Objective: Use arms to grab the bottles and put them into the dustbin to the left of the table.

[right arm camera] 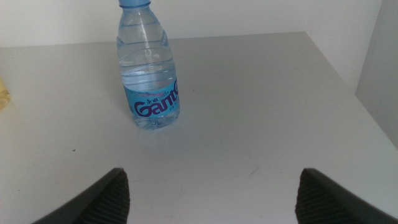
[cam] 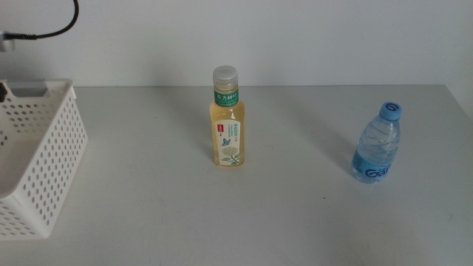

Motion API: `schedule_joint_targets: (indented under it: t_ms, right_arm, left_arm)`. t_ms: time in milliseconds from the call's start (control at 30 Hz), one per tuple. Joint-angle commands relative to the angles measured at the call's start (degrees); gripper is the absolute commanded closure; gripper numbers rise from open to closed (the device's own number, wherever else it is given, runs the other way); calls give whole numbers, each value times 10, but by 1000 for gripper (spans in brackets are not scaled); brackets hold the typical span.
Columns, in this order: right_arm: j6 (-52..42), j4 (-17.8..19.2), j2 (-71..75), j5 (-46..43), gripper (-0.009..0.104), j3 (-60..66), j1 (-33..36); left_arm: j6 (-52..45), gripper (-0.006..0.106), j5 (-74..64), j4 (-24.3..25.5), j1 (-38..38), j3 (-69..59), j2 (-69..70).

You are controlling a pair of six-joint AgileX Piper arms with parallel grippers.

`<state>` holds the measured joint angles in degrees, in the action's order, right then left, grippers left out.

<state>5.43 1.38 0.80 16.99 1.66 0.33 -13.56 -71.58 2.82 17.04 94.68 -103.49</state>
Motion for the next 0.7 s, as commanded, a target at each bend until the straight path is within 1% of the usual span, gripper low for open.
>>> schedule_joint_targets:
  t_ms: [0, 100, 300, 667]
  right_arm:
    - [-3, 7, 12, -44, 1, -6, -3]
    - [-3, 7, 12, -44, 1, -6, -3]
    - [-3, 7, 12, -44, 1, -6, -3]
    - [-3, 7, 12, -44, 1, -6, -3]
  left_arm:
    - [-4, 102, -38, -6, 3, 22, 12]
    - [-5, 102, -38, -9, 3, 22, -19]
    - [-5, 102, -38, -31, 3, 22, -65]
    - [-5, 102, -38, -36, 3, 21, -114]
